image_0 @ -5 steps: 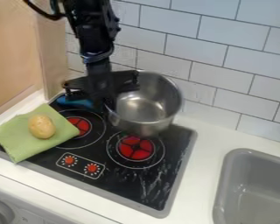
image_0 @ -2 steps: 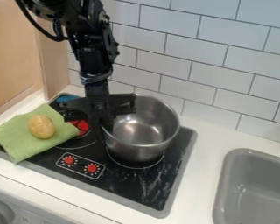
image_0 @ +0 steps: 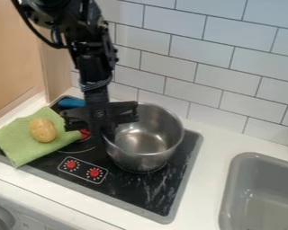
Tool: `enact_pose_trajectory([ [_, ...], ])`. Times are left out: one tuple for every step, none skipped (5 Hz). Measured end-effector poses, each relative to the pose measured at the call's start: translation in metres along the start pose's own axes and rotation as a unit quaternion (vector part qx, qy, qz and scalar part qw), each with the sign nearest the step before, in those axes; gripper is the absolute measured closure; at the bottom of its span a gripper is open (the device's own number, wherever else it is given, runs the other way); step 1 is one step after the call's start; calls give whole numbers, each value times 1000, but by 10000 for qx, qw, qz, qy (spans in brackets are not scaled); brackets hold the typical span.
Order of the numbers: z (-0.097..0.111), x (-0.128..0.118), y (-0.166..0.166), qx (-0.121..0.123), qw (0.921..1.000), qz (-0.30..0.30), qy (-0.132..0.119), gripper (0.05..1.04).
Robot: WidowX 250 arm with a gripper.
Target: Put the silver pot on the right burner
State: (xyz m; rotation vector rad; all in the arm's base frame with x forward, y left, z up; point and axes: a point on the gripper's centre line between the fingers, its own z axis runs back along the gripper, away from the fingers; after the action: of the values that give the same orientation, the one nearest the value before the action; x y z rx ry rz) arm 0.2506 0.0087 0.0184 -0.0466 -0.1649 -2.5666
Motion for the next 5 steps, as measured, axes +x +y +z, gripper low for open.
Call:
enact_pose_trajectory([
  [-2,3,-2,-44,9999,18,-135,841],
  [-5,8,-6,-154,9992,138,-331,573],
  [-5,8,-6,-170,9992,138,-325,256],
  [-2,7,-5,-134,9995,112,-265,65],
  [3,8,-7,-171,9995,78,-245,76],
])
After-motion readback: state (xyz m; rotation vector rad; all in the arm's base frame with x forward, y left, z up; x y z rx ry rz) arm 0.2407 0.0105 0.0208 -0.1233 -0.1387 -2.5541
